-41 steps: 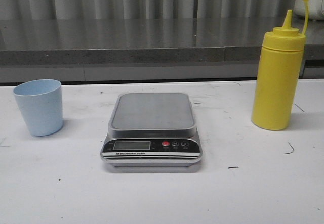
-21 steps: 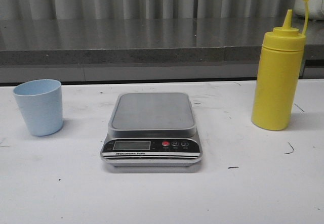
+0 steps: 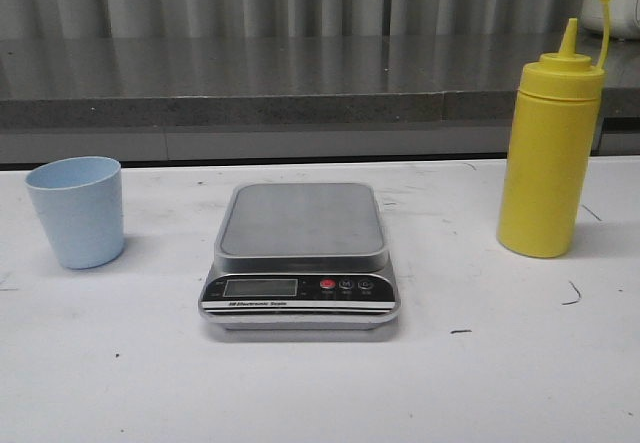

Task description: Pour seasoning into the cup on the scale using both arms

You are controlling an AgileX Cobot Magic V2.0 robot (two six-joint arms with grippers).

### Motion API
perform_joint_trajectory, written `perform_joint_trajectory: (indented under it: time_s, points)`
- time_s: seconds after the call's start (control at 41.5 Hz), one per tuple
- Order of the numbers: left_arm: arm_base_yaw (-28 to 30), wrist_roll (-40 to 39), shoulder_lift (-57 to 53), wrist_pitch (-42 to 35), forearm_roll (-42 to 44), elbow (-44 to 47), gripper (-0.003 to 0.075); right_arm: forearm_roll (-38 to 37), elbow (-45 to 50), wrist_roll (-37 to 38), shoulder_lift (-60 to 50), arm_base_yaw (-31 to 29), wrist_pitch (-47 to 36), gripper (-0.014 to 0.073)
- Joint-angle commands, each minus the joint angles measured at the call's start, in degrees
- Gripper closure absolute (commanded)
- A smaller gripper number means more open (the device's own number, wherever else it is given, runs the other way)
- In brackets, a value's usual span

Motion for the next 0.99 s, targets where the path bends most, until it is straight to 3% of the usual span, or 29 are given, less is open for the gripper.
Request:
perform_joint_trajectory:
  time_s: [0.0,0.193,0.482,0.965]
  points:
    - [-0.3,-0.05,-1.05,-1.64,-1.05,-6.33,0.074,0.35,-6.28,-0.11,-0.97,-0.36,-1.7,0.0662]
    - [-0.3,-0.05,3.21,11.27,-0.87,-21.06,0.074,-0.37,-18.71,-0.11,1.42,-0.36,5.99,0.0662]
    - [-0.3,-0.05,17.24,27.7,-0.82,-38.9,0.074,-4.22,-35.89,-0.11,15.04,-0.36,17.76,0.0662]
    - [-0.3,-0.05,32.58,33.16,-0.82,-40.15,0.074,-4.35,-38.3,-0.11,33.92,-0.36,27.76,0.0662]
